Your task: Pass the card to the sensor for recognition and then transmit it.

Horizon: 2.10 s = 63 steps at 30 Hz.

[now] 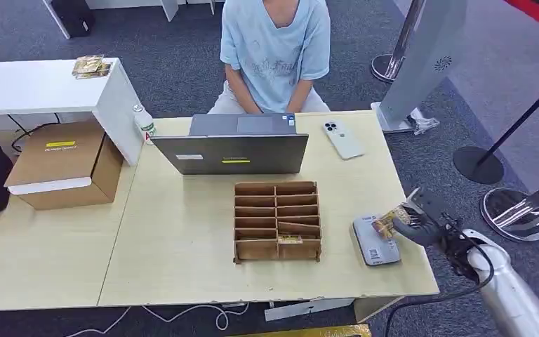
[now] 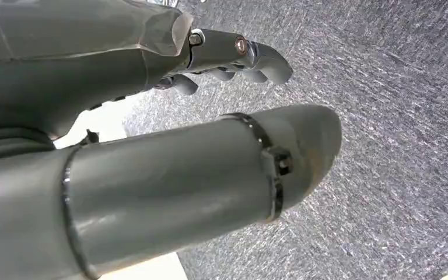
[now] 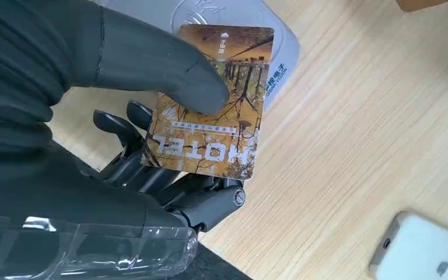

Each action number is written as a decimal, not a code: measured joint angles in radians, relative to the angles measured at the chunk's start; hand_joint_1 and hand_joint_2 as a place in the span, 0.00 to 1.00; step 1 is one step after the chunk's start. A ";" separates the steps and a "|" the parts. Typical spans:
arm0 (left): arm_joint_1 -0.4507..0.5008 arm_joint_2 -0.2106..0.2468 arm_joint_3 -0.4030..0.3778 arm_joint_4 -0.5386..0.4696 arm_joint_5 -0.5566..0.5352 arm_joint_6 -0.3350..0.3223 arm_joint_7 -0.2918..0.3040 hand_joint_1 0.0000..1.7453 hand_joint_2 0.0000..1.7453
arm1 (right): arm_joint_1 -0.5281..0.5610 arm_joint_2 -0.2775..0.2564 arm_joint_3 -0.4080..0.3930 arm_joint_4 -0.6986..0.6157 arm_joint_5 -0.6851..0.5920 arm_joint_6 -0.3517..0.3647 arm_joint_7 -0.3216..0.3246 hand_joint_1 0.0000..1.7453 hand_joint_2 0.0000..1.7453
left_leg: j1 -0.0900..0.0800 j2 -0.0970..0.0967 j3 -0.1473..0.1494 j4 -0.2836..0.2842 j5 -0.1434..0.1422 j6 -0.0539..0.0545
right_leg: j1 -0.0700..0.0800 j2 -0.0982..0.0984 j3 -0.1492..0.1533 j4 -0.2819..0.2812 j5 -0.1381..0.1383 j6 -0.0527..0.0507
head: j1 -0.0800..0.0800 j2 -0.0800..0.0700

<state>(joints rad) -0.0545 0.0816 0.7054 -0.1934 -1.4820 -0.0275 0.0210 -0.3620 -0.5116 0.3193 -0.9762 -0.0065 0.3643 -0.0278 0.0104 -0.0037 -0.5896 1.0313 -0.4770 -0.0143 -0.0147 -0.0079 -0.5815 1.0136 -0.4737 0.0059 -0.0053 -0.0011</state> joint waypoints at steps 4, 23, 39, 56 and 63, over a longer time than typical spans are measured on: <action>0.000 0.000 0.001 0.000 0.000 0.000 0.000 0.00 0.00 | 0.001 0.000 0.000 0.000 0.010 0.004 0.000 1.00 1.00 | 0.000 0.000 0.000 0.000 0.000 0.000 | 0.000 0.000 0.000 0.000 0.000 0.000 | 0.000 0.000; 0.000 0.000 0.001 0.000 0.000 -0.008 -0.002 0.00 0.00 | 0.002 0.006 0.023 0.002 0.091 0.004 0.002 1.00 1.00 | 0.000 0.000 0.000 0.000 0.000 0.000 | 0.000 0.000 0.000 0.000 0.000 0.000 | 0.000 0.000; 0.000 0.000 0.013 0.000 0.000 -0.011 0.003 0.00 0.00 | -0.021 0.032 0.052 0.024 0.144 -0.030 0.003 1.00 1.00 | 0.000 0.000 0.000 0.000 0.000 0.000 | 0.000 0.000 0.000 0.000 0.000 0.000 | 0.000 0.000; 0.000 0.000 0.018 0.000 0.000 -0.012 0.003 0.00 0.00 | -0.022 0.042 0.056 0.026 0.161 -0.055 0.007 1.00 1.00 | 0.000 0.000 0.001 0.000 0.000 0.000 | 0.000 0.000 0.000 0.000 0.000 0.000 | 0.000 0.000; 0.000 0.000 0.018 0.000 0.000 -0.010 0.000 0.00 0.00 | -0.021 0.042 0.043 0.024 0.120 -0.026 -0.010 1.00 1.00 | 0.000 0.000 0.001 0.000 0.000 0.000 | 0.000 0.000 0.000 0.000 0.000 0.000 | 0.000 0.000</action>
<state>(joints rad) -0.0544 0.0816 0.7237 -0.1930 -1.4824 -0.0374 0.0214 -0.3827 -0.4696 0.3628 -0.9522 0.1136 0.3380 -0.0377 0.0104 -0.0036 -0.5889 1.0313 -0.4767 -0.0146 -0.0147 -0.0077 -0.5811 1.0136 -0.4737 0.0059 -0.0050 -0.0011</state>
